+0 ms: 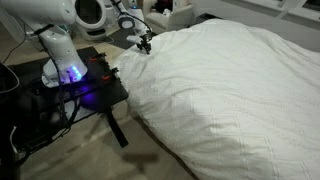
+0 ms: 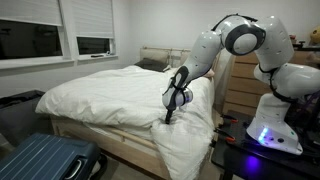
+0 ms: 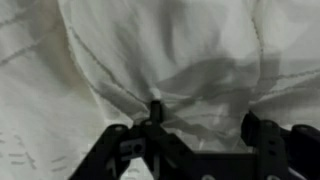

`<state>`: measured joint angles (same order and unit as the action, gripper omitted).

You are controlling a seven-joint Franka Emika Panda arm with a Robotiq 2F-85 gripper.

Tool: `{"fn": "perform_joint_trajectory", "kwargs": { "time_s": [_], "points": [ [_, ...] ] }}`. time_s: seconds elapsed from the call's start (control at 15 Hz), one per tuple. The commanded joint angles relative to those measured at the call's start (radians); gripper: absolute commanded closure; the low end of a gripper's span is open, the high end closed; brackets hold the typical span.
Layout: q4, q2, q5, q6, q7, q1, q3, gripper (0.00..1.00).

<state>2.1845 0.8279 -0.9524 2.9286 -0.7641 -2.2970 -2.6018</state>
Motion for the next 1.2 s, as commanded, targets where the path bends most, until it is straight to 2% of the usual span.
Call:
{"fn": "perform_joint_trajectory", "kwargs": {
  "time_s": [0.0, 0.2, 0.4, 0.53, 0.87, 1.13],
  "points": [
    [-0.028, 0.043, -0.038, -0.012, -0.044, -0.006, 0.0, 0.57],
    [0.027, 0.005, -0.001, 0.002, -0.028, -0.003, -0.001, 0.8],
    [0.086, -0.051, 0.034, -0.042, -0.032, 0.019, 0.031, 1.0],
    [0.119, -0.079, 0.063, -0.069, -0.027, 0.037, 0.055, 1.0],
    [0.165, -0.191, 0.274, -0.192, 0.005, 0.072, 0.088, 0.99],
    [0.179, -0.26, 0.392, -0.234, 0.036, 0.165, 0.069, 0.99]
  ]
}}
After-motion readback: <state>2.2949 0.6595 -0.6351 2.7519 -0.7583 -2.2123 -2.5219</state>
